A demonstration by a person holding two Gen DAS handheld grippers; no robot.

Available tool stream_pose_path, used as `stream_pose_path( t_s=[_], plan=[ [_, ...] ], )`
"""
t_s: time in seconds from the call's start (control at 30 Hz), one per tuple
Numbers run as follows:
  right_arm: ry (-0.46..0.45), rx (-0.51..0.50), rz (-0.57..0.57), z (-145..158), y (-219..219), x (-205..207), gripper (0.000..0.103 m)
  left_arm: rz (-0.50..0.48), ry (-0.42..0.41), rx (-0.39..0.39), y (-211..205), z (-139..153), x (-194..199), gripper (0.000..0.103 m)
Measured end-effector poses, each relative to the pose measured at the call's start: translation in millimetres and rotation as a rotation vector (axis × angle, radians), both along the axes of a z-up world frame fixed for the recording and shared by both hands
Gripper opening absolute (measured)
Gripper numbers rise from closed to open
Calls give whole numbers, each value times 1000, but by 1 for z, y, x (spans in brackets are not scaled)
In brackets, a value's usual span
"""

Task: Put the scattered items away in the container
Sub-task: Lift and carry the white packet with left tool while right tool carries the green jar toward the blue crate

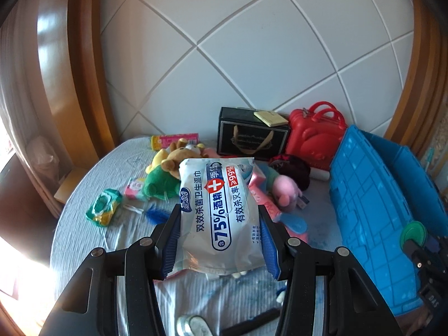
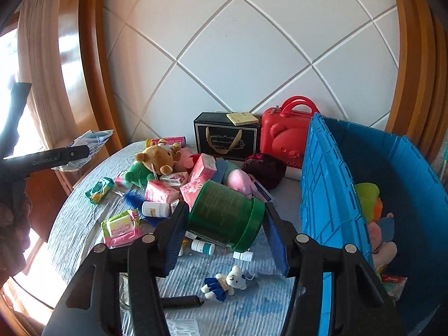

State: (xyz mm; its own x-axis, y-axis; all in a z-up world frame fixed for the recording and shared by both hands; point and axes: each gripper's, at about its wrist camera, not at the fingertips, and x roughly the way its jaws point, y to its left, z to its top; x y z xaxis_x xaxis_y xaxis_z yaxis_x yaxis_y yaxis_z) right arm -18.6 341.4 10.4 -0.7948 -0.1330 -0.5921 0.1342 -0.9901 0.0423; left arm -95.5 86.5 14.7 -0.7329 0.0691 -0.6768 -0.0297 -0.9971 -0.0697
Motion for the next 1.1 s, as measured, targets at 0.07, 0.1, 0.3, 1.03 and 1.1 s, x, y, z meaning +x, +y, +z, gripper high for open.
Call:
stream_pose_path(
  t_s=[0.07, 0.1, 0.3, 1.03, 1.1],
  plan=[
    [9, -12, -21, 1, 15, 1, 53, -26, 0, -11, 19, 3, -3, 49],
    [12, -17, -31, 2, 22, 2, 53, -40, 1, -17, 28, 4, -4, 49],
    [24, -37, -101, 3, 72, 7, 52, -129, 12, -36, 91, 13, -8, 49],
    [24, -66, -367, 1, 217, 50, 52, -511, 67, -23, 310, 43, 13, 49],
    [24, -67, -383, 1, 224, 54, 52, -536, 72, -24, 323, 44, 16, 49]
  ],
)
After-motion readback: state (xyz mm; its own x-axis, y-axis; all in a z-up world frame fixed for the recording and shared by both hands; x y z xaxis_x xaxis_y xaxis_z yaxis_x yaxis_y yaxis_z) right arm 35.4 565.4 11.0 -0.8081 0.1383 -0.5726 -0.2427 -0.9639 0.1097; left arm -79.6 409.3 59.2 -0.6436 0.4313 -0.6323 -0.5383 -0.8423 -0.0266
